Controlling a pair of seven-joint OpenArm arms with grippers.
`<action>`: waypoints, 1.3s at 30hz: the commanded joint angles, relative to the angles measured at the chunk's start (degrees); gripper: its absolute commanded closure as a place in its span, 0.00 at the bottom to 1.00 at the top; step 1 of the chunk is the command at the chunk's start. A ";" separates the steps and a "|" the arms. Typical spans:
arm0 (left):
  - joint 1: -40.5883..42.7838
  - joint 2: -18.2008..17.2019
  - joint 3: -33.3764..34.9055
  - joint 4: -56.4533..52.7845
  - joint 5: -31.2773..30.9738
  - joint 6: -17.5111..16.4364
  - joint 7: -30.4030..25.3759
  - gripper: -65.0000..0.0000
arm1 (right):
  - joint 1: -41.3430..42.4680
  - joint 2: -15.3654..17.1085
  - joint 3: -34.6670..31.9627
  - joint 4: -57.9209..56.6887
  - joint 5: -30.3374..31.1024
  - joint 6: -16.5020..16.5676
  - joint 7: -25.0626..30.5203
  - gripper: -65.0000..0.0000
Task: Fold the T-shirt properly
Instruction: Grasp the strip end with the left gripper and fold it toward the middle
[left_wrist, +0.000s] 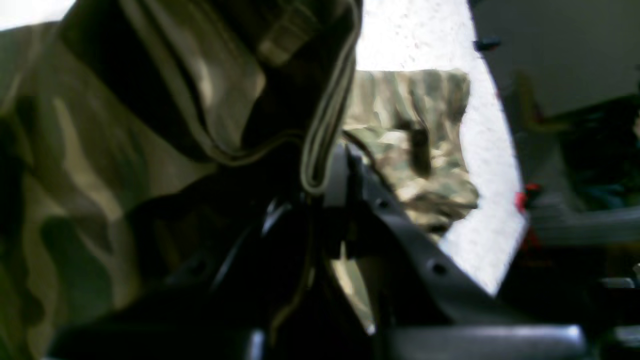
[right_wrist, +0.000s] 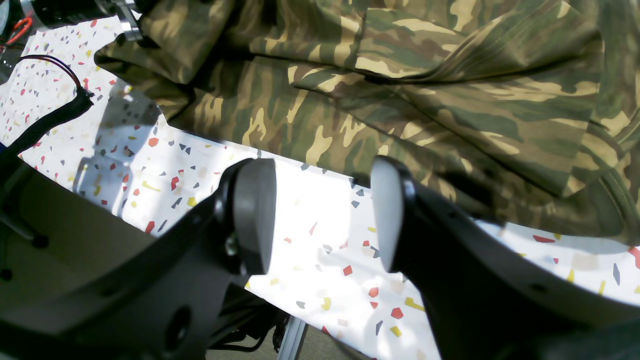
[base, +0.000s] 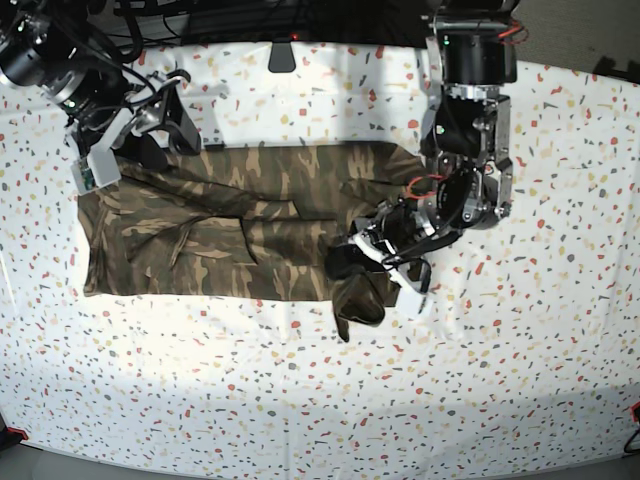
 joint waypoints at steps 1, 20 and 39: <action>-1.16 0.28 1.03 1.07 -0.46 -0.68 -0.59 1.00 | 0.17 0.48 0.17 1.05 1.40 0.28 1.20 0.52; -1.20 0.31 10.93 1.07 0.00 -0.74 -11.26 0.61 | 1.90 0.48 0.17 1.05 1.40 0.28 0.94 0.52; -7.80 -6.78 10.88 17.07 -1.84 -12.49 13.09 0.61 | 1.90 0.48 0.20 1.05 1.36 0.28 0.96 0.52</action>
